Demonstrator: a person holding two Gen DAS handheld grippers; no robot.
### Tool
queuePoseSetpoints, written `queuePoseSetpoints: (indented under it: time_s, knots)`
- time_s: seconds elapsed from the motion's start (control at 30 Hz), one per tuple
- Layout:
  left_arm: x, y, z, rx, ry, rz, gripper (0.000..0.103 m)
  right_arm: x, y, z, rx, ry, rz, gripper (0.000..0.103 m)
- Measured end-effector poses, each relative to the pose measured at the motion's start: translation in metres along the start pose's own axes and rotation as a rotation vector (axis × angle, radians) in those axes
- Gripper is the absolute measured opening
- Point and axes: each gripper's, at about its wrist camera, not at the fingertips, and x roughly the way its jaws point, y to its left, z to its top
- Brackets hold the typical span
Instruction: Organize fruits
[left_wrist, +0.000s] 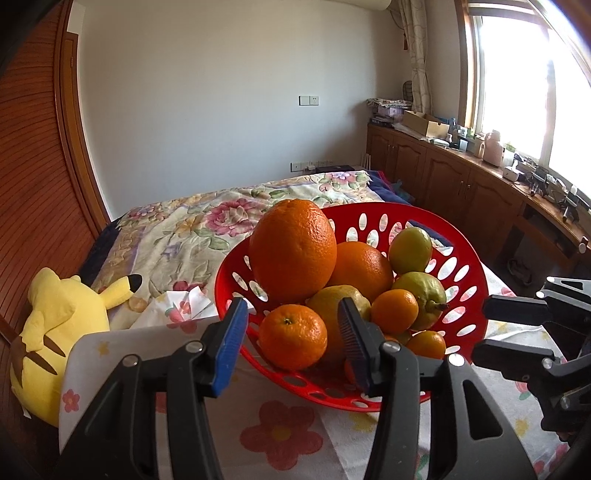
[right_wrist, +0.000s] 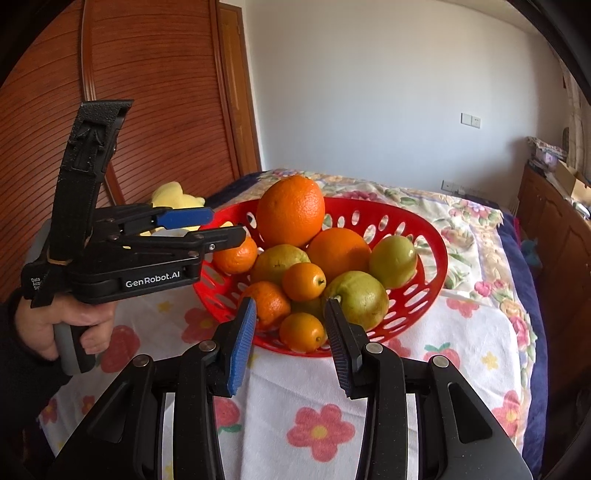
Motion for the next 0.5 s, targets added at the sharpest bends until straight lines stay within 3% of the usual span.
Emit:
queuePoseSetpoints:
  time_s: [0.5]
  knots:
    - [-0.057,-0.010,-0.026,-0.007,-0.046,0.007,0.063,-0.023,0.018,-0.022,0.028,-0.021,-0.043,0.039]
